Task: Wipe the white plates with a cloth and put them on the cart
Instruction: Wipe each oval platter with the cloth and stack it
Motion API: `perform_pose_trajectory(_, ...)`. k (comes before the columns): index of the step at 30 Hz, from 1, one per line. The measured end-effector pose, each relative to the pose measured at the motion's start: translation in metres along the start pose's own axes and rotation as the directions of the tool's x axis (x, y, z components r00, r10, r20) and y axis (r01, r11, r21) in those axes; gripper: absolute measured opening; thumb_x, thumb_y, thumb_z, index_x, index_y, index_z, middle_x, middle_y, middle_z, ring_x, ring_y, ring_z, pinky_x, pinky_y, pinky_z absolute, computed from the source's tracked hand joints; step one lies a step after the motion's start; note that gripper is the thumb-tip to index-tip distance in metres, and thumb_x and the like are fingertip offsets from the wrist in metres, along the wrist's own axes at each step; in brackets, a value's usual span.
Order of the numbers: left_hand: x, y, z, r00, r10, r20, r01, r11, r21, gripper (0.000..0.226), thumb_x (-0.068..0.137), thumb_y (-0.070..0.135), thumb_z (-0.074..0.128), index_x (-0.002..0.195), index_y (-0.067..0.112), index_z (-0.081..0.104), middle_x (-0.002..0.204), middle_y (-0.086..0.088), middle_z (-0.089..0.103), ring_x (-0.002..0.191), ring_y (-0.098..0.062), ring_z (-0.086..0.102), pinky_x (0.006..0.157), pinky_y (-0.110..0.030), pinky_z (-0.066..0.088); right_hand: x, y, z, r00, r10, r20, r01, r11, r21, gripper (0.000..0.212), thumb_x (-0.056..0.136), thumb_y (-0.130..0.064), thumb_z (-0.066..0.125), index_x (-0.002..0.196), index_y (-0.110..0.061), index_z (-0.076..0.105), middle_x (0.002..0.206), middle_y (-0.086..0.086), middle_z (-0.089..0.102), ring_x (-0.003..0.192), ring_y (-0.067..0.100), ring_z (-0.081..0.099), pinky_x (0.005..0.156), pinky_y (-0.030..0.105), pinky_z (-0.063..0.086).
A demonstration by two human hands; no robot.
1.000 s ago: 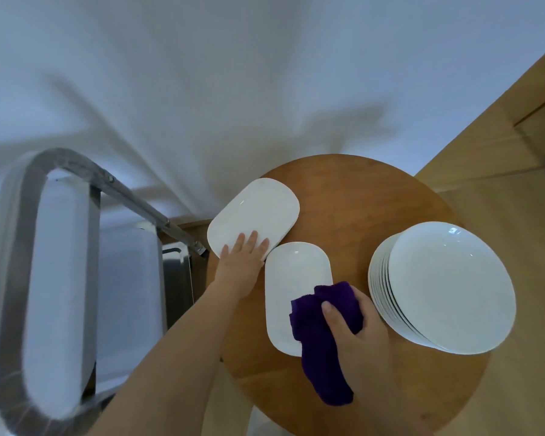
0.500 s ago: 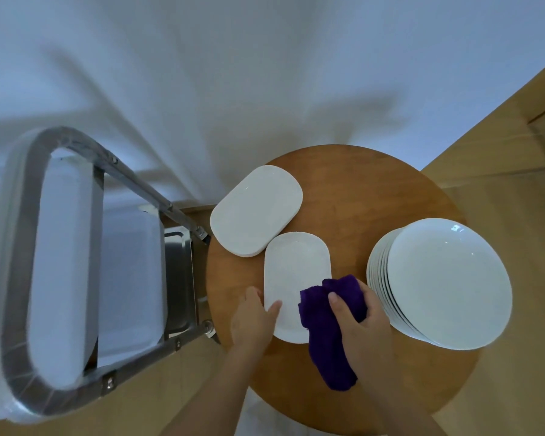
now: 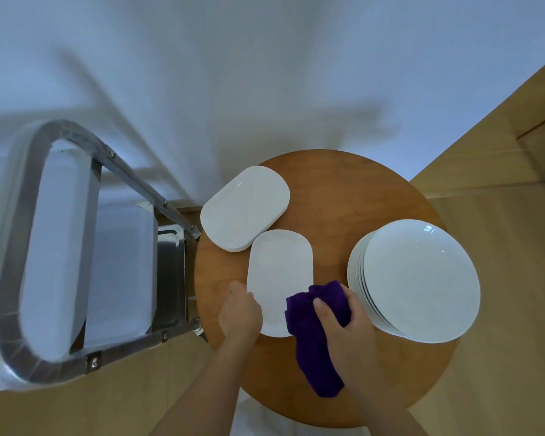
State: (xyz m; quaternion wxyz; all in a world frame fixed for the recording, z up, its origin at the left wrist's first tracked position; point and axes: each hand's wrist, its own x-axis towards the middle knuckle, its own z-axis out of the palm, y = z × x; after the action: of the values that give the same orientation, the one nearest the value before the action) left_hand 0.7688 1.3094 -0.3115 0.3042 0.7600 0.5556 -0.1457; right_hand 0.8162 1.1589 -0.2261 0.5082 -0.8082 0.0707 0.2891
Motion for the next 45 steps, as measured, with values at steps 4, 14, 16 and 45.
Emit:
perform_pose_trajectory(4,-0.006,0.002,-0.007,0.999,-0.035,-0.010,0.034,0.994,-0.106,0.008,0.100,0.021,0.045,0.104,0.017,0.040,0.075,0.002,0.050,0.061,-0.008,0.051,0.048,-0.017,0.036,-0.003,0.004,-0.007,1.000,-0.017,0.001,0.017,1.000,-0.002,0.043,0.087,-0.033,0.062,0.126,-0.025,0.047,0.113,-0.005,0.060,0.101,0.015,0.057,0.074,0.024,0.053)
perform_pose_trajectory(14,-0.068,0.008,-0.052,0.992,-0.031,0.124,0.116,0.629,-0.769,0.031,0.101,0.033,0.039,0.123,0.017,0.053,0.114,-0.004,0.060,0.106,-0.024,0.059,0.094,-0.042,0.051,-0.032,-0.011,-0.027,0.916,-0.339,0.216,0.389,0.882,-0.265,0.056,0.082,-0.037,0.067,0.123,-0.049,0.032,0.113,-0.039,0.040,0.102,-0.002,0.050,0.072,0.004,0.045)
perform_pose_trajectory(16,-0.087,0.007,-0.071,0.971,0.004,0.239,0.204,0.503,-0.840,0.025,0.100,0.035,0.043,0.115,0.020,0.055,0.107,-0.004,0.064,0.098,-0.025,0.063,0.083,-0.041,0.056,-0.045,-0.018,-0.031,0.812,-0.433,0.391,0.576,0.704,-0.415,0.065,0.082,-0.036,0.068,0.132,-0.047,0.028,0.121,-0.037,0.038,0.107,-0.003,0.046,0.082,0.004,0.038)
perform_pose_trajectory(45,-0.229,0.007,-0.172,0.945,0.281,-0.168,-0.262,0.340,-0.903,0.040,0.094,0.035,0.048,0.068,0.010,0.065,0.068,-0.015,0.061,0.067,-0.027,0.052,0.065,-0.039,0.042,-0.059,-0.177,-0.030,0.485,-0.860,0.160,0.675,0.252,-0.694,0.080,0.080,-0.064,0.037,0.140,-0.011,0.038,0.136,0.015,0.047,0.126,0.036,0.041,0.095,0.048,0.036)
